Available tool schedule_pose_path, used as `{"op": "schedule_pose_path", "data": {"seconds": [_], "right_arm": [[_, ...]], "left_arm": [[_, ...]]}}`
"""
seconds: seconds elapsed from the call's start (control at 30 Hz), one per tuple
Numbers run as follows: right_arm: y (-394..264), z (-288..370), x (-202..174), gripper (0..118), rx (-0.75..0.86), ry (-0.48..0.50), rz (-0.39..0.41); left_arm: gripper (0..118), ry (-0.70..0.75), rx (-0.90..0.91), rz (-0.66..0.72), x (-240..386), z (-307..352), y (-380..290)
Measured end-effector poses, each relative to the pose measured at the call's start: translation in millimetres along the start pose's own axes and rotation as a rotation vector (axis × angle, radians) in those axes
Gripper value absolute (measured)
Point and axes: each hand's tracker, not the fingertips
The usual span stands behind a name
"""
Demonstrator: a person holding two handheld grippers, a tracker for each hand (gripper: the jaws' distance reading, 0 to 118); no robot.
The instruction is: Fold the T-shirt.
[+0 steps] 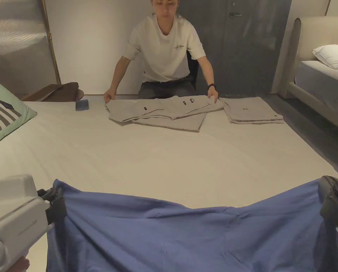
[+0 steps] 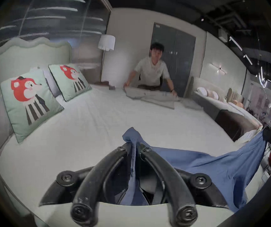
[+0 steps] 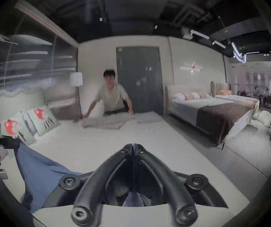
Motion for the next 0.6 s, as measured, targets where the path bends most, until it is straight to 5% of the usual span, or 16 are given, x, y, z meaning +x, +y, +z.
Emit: {"op": "schedule_pose_path", "data": {"seconds": [0.3,0.6], "right_arm": [[47,123,-9,1,0.299,-0.011,-0.031],[77,173,-11,1,0.409,-0.008,-0.042]], "left_arm": [[2,0.024,0.301,0.076,-3,126,12],[2,0.022,0.432,0.115,-8,184,18]]}}
